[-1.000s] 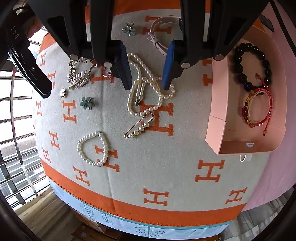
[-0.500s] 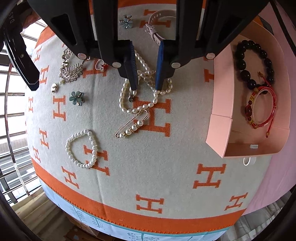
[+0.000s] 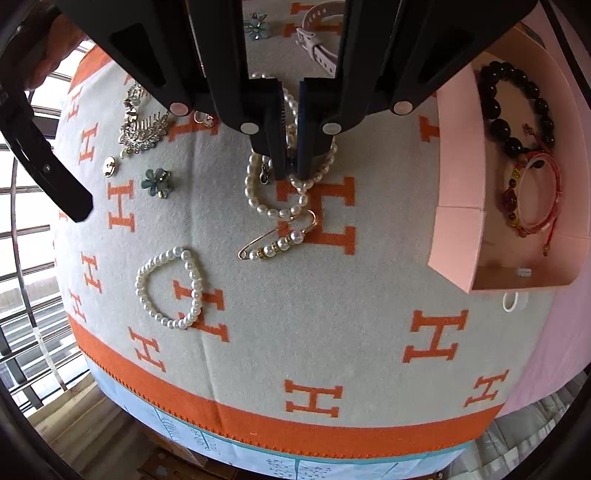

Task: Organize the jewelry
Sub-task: 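Lower the left tool onto the long pearl necklace and close it, then grasp the pearl bracelet with the right tool while the left tool lifts the necklace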

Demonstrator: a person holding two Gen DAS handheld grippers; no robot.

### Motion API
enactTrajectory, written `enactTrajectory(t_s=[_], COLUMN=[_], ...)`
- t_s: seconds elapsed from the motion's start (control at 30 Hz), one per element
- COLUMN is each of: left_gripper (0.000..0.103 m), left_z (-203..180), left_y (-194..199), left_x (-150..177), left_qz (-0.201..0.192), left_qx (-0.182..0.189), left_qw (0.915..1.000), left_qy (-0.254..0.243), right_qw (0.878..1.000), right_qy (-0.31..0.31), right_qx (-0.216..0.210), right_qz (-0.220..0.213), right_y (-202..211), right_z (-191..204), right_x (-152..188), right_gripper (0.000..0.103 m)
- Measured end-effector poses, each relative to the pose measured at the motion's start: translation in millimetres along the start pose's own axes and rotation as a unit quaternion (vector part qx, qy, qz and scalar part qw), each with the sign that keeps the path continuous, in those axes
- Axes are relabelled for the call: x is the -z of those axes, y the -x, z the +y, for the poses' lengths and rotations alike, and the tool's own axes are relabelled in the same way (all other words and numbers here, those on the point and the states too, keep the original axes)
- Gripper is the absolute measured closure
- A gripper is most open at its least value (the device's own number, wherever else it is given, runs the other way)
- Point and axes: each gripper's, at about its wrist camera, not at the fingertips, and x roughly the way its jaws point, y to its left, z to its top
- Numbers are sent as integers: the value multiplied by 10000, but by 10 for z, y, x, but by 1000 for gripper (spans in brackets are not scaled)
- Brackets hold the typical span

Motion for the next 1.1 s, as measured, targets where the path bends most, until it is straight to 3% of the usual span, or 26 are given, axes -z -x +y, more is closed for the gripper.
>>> enactTrajectory(t_s=[0.1,0.33,0.5,0.57,0.6,0.63,0.7,0.83,1.1], left_gripper=[100,100,100,100,100,100,100,100,100], left_z=[-1,-69,-74,-59,-60,-31,17,142,472], left_y=[63,499,861,1015,1088,1178,1353,1695,2437], left_x=[1,78,103,132,144,169,222,303,539], left_qz=[-113,-547,-862,-1000,-1078,-1165,-1354,-1731,-2552], left_qx=[172,523,729,795,821,836,853,906,818], left_qw=[9998,9971,9934,9915,9904,9892,9866,9801,9631], left_qy=[34,-99,-204,-262,-287,-306,-330,-340,-246], right_qw=[9995,9952,9856,9774,9768,9761,9773,9883,9966], right_qy=[-180,-317,500,876,977,1001,921,517,611], right_qx=[88,735,1538,1862,1844,1864,1835,1339,495], right_qz=[226,565,485,484,473,492,524,511,-224], right_y=[-198,-688,-836,-883,-884,-880,-864,-737,-25], right_z=[-77,-201,74,187,215,224,213,141,575], right_x=[-172,-531,-575,-535,-518,-513,-507,-495,-493], right_gripper=[72,72,72,79,94,95,96,96,96])
